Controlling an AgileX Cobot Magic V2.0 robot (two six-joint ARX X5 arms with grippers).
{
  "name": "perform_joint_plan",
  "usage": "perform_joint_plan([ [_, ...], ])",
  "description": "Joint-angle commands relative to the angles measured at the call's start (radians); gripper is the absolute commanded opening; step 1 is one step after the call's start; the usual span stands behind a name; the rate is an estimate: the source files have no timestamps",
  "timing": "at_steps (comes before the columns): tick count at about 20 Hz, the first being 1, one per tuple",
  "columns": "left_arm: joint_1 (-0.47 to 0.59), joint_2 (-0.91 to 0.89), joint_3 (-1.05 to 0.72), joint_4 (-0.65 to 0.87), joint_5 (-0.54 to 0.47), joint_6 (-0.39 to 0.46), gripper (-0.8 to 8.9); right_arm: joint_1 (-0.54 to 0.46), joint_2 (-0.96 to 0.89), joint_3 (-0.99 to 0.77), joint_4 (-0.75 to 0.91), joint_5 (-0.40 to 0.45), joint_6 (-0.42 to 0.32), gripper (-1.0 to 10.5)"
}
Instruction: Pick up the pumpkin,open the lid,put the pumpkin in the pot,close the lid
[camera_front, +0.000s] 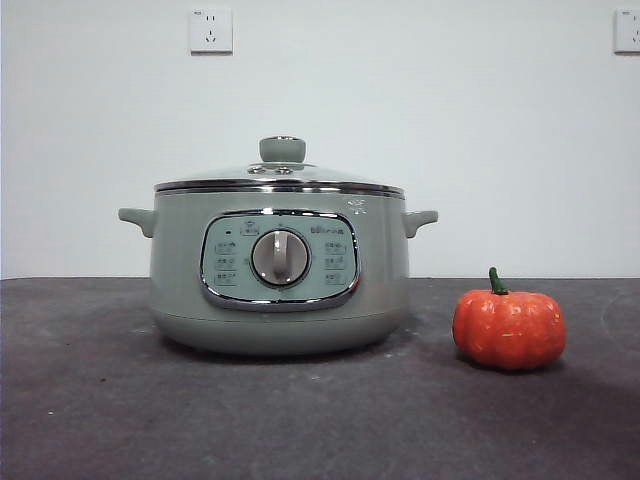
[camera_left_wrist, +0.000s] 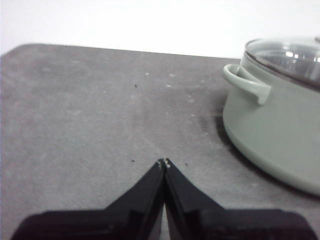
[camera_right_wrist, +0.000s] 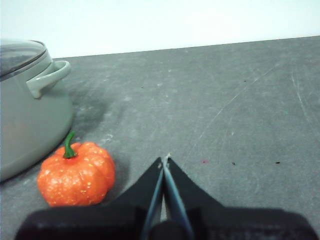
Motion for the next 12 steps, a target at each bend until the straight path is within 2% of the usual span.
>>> perform_joint_plan([
  [1, 0.002, -0.003, -0.016, 0.002, 0.006, -0.114, -0.03, 0.001, -0.003, -0.009, -0.008, -0.003, 0.086, 0.0],
  [5, 0.002, -0.003, -0.016, 0.003, 0.031, -0.177, -0.03, 0.001, -0.003, -0.009, -0.008, -0.002, 0.276, 0.0],
  [12, 0.002, -0.003, -0.010, -0.005, 0.158, -0.222, -0.07, 0.001, -0.002, 0.001, -0.010, -0.050, 0.348, -0.1],
])
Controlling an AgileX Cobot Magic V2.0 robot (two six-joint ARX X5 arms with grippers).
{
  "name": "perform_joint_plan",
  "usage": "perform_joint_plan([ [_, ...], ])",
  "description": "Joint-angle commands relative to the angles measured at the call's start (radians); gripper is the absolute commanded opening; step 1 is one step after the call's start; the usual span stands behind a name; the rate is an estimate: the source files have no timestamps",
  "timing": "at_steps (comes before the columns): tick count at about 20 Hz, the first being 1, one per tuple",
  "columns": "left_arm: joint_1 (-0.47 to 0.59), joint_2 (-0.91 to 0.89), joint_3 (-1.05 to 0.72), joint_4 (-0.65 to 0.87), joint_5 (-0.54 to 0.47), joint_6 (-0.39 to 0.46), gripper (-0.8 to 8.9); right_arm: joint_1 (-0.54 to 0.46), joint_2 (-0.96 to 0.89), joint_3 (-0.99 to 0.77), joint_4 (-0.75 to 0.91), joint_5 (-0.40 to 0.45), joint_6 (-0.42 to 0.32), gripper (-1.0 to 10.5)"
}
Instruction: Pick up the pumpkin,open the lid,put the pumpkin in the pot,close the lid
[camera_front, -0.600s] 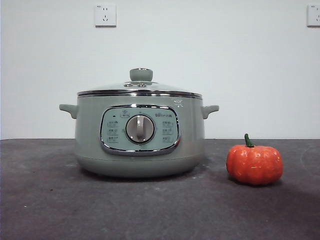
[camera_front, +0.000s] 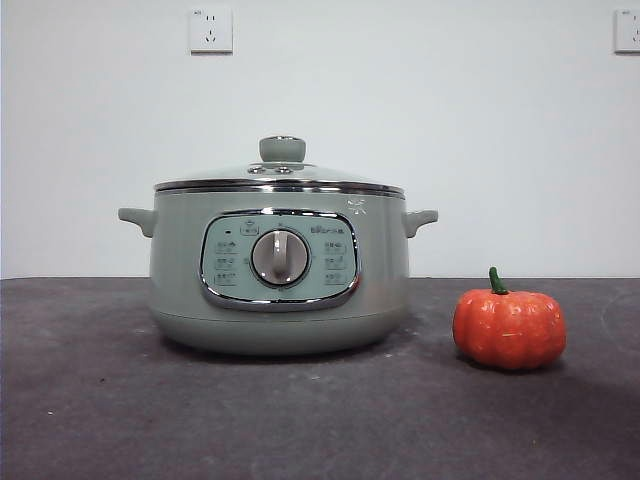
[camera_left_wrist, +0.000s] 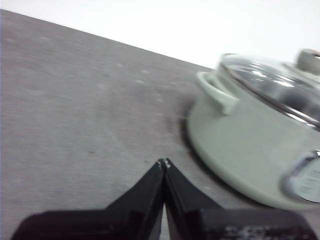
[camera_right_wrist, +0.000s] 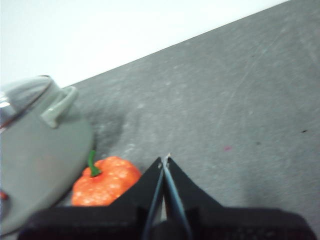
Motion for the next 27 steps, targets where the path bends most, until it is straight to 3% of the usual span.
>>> perform_joint_plan([
  [1, 0.002, -0.003, -0.007, -0.013, 0.043, -0.055, -0.07, 0.001, -0.002, 0.008, -0.010, -0.029, 0.070, -0.1],
  [9, 0.002, 0.008, 0.093, -0.092, 0.087, -0.090, -0.07, 0.002, 0.065, 0.143, -0.029, -0.030, 0.079, -0.1],
  [14, 0.002, 0.069, 0.217, -0.164, 0.110, -0.069, -0.07, 0.002, 0.175, 0.287, -0.097, -0.093, 0.037, -0.1],
  [18, 0.002, 0.164, 0.325, -0.225, 0.160, -0.003, -0.07, 0.002, 0.288, 0.430, -0.231, -0.164, -0.051, -0.1],
  [27, 0.001, 0.399, 0.607, -0.479, 0.325, 0.270, -0.07, 0.002, 0.546, 0.782, -0.586, -0.319, -0.320, -0.1],
])
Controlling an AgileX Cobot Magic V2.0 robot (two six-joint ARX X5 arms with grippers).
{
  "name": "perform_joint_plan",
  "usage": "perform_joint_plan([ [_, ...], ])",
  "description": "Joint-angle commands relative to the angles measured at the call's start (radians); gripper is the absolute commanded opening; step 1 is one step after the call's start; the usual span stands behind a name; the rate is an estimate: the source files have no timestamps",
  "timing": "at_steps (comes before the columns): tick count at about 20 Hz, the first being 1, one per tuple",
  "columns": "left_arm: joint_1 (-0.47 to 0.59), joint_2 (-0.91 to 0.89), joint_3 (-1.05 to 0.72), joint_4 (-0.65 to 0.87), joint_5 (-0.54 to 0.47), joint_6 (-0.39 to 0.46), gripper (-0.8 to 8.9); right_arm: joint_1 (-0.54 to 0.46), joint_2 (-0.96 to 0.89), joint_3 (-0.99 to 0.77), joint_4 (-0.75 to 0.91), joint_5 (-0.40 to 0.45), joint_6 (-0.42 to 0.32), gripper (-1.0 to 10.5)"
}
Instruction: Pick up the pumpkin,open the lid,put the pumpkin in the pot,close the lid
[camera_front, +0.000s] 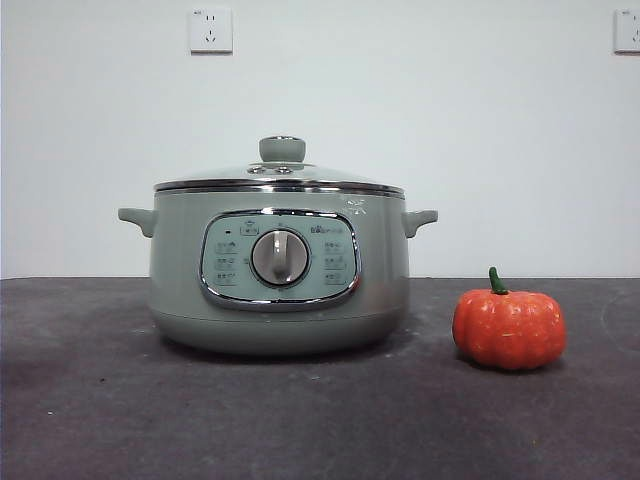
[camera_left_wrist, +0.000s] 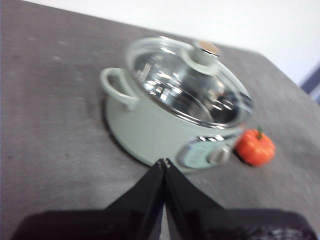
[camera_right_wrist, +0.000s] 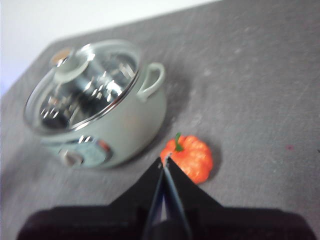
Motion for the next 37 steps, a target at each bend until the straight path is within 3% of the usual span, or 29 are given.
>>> perform_joint_plan([
  [1, 0.000, 0.057, 0.082, -0.071, 0.054, 0.149, -0.07, 0.002, 0.071, 0.110, -0.110, -0.039, -0.149, -0.1],
  [7, -0.013, 0.141, 0.241, -0.242, 0.098, 0.263, -0.08, 0.004, 0.190, 0.287, -0.351, -0.053, -0.278, -0.1],
  [12, -0.034, 0.151, 0.296, -0.286, 0.105, 0.286, 0.05, 0.016, 0.203, 0.309, -0.380, -0.052, -0.287, 0.1],
  [13, -0.034, 0.151, 0.296, -0.285, 0.105, 0.286, 0.53, 0.016, 0.203, 0.309, -0.379, -0.052, -0.286, 0.1],
  [14, -0.034, 0.151, 0.296, -0.285, 0.104, 0.286, 2.11, 0.016, 0.203, 0.309, -0.377, -0.052, -0.286, 0.7],
  [16, -0.034, 0.151, 0.296, -0.284, 0.104, 0.285, 6.53, 0.016, 0.203, 0.309, -0.370, -0.052, -0.270, 4.5],
  [17, -0.034, 0.151, 0.296, -0.284, 0.104, 0.285, 7.30, 0.016, 0.203, 0.309, -0.368, -0.052, -0.254, 6.5],
  [18, -0.034, 0.152, 0.296, -0.284, 0.104, 0.284, 7.27, 0.016, 0.203, 0.309, -0.367, -0.052, -0.249, 7.3],
  [31, -0.034, 0.152, 0.298, -0.285, 0.105, 0.281, 7.27, 0.023, 0.248, 0.309, -0.359, -0.052, -0.245, 7.2],
  [37, -0.034, 0.152, 0.298, -0.284, 0.105, 0.281, 7.27, 0.116, 0.449, 0.309, -0.245, -0.014, -0.245, 7.2],
])
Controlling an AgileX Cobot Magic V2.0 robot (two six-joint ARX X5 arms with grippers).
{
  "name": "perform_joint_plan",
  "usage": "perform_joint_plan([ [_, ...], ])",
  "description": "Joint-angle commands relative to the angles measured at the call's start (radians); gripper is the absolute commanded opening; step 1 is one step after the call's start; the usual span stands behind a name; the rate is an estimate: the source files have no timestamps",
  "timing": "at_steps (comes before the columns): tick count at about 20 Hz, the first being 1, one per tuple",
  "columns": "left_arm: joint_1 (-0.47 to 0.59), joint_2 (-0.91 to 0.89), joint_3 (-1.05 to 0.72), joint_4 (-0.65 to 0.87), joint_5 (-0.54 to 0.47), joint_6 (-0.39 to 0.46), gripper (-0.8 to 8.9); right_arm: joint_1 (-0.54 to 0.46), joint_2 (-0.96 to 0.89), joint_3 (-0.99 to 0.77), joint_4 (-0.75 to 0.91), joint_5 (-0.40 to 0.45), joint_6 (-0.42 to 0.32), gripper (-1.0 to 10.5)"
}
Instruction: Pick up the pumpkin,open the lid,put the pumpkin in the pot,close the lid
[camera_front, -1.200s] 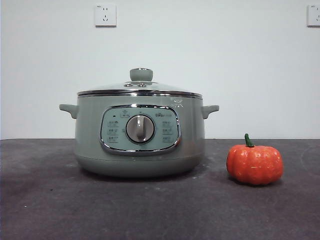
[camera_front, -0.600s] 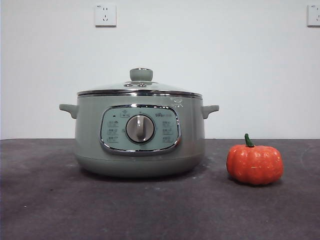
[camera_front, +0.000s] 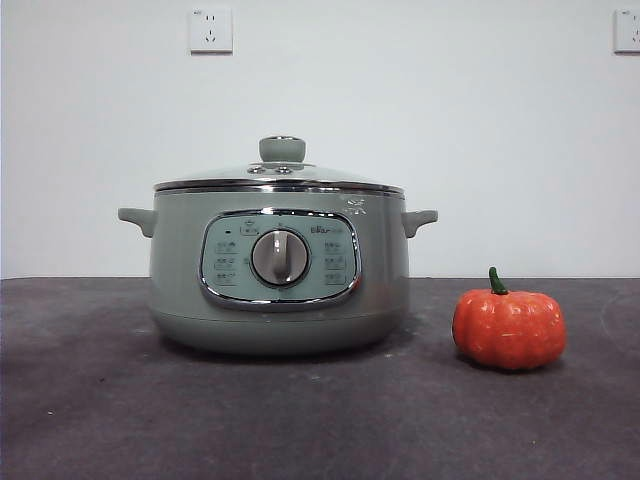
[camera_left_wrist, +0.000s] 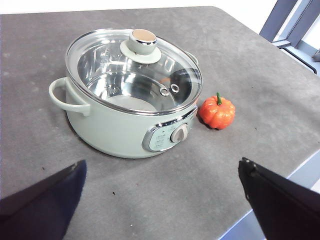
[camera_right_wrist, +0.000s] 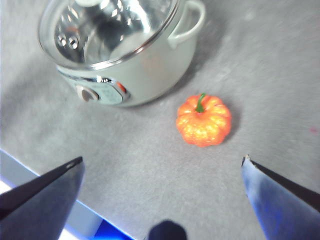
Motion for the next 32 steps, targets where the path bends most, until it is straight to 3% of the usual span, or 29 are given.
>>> perform_joint_plan([
  [1, -0.002, 0.000, 0.004, 0.005, 0.005, 0.007, 7.27, 0.048, 0.107, 0.003, 0.056, 0.058, 0.006, 7.2],
  [11, -0.002, 0.000, 0.004, 0.005, 0.005, 0.007, 7.27, 0.196, 0.566, 0.003, 0.298, 0.282, 0.005, 7.2],
  [20, -0.002, 0.000, 0.004, 0.004, 0.005, 0.007, 7.27, 0.219, 0.760, 0.002, 0.386, 0.335, 0.005, 7.2],
  [21, -0.002, 0.000, 0.004, 0.004, 0.005, 0.007, 7.27, 0.219, 0.763, 0.002, 0.393, 0.335, 0.006, 6.5],
  [22, -0.002, 0.000, 0.004, 0.005, 0.005, 0.007, 7.27, 0.219, 0.763, 0.002, 0.397, 0.334, 0.006, 5.1],
  [24, -0.002, 0.000, 0.004, 0.005, 0.004, 0.007, 7.27, 0.219, 0.763, 0.002, 0.390, 0.330, 0.006, 0.9],
  [25, -0.002, 0.000, 0.004, 0.005, 0.004, 0.007, 7.27, 0.218, 0.763, 0.002, 0.377, 0.327, 0.008, -0.1],
  [32, -0.002, 0.051, 0.005, 0.044, -0.006, -0.013, 7.27, 0.217, 0.684, 0.003, 0.343, 0.332, 0.021, -0.1],
])
